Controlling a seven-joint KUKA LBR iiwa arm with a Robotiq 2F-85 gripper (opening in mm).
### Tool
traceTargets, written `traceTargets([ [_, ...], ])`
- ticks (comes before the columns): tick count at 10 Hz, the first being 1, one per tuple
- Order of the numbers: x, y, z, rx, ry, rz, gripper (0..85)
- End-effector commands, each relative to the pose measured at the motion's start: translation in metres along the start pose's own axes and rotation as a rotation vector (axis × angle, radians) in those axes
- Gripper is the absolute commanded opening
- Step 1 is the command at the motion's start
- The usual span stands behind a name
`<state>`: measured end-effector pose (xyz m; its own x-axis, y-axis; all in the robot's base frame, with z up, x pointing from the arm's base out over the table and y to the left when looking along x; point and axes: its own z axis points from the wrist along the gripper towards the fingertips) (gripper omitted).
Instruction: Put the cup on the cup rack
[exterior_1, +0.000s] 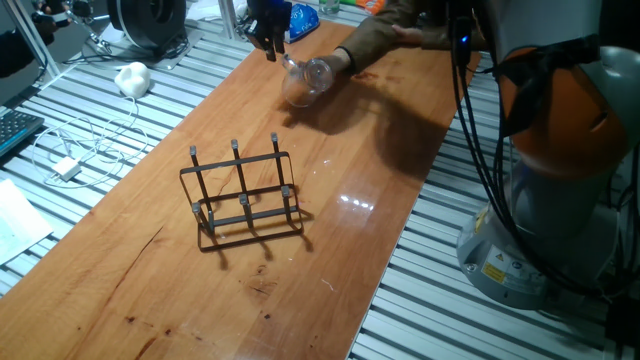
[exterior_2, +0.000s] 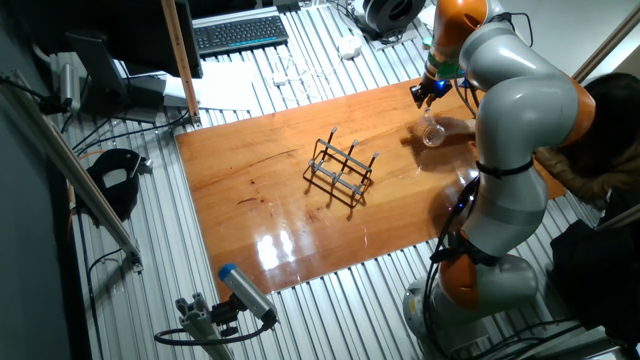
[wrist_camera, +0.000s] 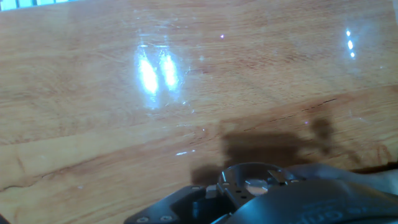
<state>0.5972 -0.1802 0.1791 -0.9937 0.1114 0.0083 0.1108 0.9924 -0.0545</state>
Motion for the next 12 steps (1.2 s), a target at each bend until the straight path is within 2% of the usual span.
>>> traceTargets([
  [1,0.0001,-0.0003,0.0005,0.002,-0.003,-0.001,34.0],
  [6,0.0014,0.0004,0.0017,-0.002,-0.007,-0.003,34.0],
  [7,0.0014,0.0005,0.0019,-0.006,-0.007,-0.01,17.0],
  [8,0.0016,0.0006,0.0021,-0.008,-0.006,-0.024,17.0],
  [9,0.0016,0.0005,0.0021,-0.009,-0.005,-0.036,0.0],
  [12,0.0018,0.0002,0.0024,-0.015,0.002,-0.052,0.0],
])
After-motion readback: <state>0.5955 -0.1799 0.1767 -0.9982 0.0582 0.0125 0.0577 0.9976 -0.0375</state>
